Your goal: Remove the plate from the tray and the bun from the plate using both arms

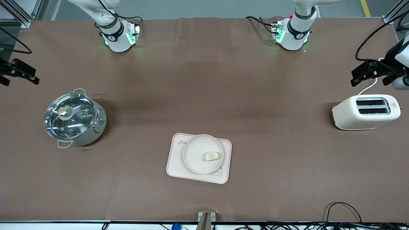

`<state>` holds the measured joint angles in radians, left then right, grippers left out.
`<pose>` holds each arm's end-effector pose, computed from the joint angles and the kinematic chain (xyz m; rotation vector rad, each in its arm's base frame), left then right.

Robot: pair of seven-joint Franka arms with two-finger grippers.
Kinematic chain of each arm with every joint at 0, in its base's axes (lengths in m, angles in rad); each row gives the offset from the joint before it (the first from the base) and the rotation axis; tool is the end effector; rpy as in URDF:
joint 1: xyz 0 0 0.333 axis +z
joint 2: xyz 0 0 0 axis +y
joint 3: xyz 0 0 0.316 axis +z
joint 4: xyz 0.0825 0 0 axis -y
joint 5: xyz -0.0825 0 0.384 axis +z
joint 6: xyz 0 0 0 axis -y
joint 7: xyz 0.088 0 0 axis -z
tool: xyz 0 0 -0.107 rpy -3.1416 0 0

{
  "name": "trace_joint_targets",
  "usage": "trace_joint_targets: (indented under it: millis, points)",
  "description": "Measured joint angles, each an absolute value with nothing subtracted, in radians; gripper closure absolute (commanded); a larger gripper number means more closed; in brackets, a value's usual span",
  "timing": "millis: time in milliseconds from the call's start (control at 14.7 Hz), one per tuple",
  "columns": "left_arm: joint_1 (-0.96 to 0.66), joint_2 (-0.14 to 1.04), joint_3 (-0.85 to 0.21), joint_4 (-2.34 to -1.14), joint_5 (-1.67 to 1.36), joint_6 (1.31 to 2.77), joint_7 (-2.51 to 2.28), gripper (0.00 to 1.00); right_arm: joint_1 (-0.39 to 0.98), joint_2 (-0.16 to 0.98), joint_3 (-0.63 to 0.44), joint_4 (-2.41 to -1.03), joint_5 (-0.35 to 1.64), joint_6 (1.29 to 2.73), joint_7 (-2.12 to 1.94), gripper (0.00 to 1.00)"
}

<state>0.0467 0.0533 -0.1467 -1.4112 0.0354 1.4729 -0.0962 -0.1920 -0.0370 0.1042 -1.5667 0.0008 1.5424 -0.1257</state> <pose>0.5589 -0.0493 0.6610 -3.1151 -0.0001 -0.0181 0.5385 -0.0461 0.6441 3.1366 0.0594 0.0190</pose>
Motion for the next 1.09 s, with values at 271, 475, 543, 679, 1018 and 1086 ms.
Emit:
trace_joint_targets:
  millis: [271,475,543,679,1018,1086]
  points:
    - [0.043,0.054,-0.154,-1.412,0.035,1.466,-0.096,0.00,-0.196,-0.037,0.103,-1.567,0.001,1.548,-0.126,0.00]
    - [0.030,0.070,-0.163,-1.418,0.035,1.465,-0.096,0.00,-0.197,-0.037,0.102,-1.567,0.001,1.549,-0.126,0.00]
    - [0.019,0.086,-0.169,-1.418,0.035,1.468,-0.097,0.00,-0.197,-0.037,0.102,-1.567,0.001,1.549,-0.126,0.00]
    - [-0.015,0.130,-0.179,-1.419,0.035,1.496,-0.138,0.00,-0.197,-0.037,0.102,-1.567,0.001,1.549,-0.126,0.00]
    - [-0.116,0.224,-0.188,-1.418,0.035,1.573,-0.317,0.00,-0.199,-0.037,0.101,-1.567,0.001,1.549,-0.126,0.00]
    - [-0.126,0.234,-0.188,-1.418,0.035,1.584,-0.334,0.00,-0.199,-0.037,0.100,-1.567,0.001,1.549,-0.126,0.00]
